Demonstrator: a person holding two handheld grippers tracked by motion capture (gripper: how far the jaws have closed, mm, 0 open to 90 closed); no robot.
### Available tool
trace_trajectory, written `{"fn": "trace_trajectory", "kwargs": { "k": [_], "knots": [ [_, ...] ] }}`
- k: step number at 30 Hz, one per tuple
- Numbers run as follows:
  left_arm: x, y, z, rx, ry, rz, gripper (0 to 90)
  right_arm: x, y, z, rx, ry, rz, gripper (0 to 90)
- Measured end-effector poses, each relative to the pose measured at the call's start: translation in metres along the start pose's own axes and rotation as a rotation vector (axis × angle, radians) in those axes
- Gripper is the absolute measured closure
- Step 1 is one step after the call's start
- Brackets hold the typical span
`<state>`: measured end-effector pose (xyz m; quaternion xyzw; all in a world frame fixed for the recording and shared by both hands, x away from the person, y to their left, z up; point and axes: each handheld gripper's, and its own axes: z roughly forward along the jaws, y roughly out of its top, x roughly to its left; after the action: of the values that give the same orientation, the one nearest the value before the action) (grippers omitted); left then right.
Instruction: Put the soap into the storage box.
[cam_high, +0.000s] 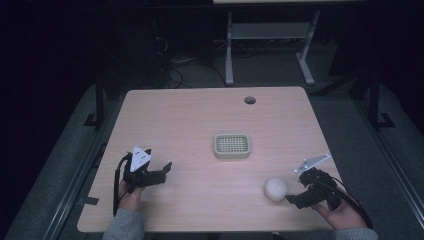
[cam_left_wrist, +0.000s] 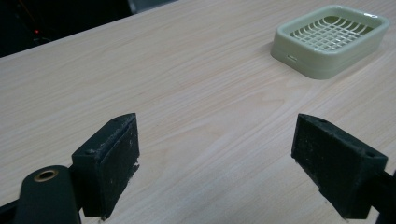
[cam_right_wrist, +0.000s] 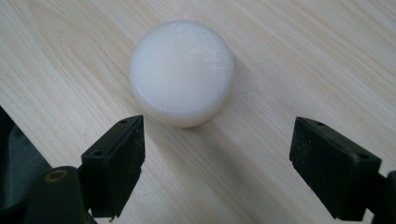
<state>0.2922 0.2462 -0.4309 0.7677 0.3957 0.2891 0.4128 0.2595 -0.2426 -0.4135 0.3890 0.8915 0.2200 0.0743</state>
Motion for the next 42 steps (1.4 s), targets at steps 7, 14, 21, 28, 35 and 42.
{"fn": "trace_trajectory", "kwargs": {
  "k": [7,14,21,28,35,42],
  "knots": [
    [0.001,0.0,0.0,-0.004,0.001,-0.004,14.8,0.005,0.014,0.005,0.024,0.009,-0.035,17.0],
    [0.0,0.0,0.0,-0.008,-0.002,-0.003,14.8,0.012,0.028,0.014,0.055,0.02,-0.072,16.3],
    [0.001,0.0,0.0,-0.008,-0.002,-0.004,14.8,0.015,0.037,0.021,0.08,0.025,-0.086,16.3],
    [0.001,0.0,0.0,-0.009,-0.001,-0.007,14.8,0.019,0.045,0.029,0.113,0.031,-0.099,15.8],
    [0.001,0.0,0.0,-0.01,-0.003,-0.007,14.8,0.021,0.049,0.038,0.151,0.02,-0.112,15.8],
    [0.002,0.0,-0.001,-0.008,0.0,-0.007,14.8,0.02,0.051,0.045,0.196,0.012,-0.123,15.8]
  ]
}}
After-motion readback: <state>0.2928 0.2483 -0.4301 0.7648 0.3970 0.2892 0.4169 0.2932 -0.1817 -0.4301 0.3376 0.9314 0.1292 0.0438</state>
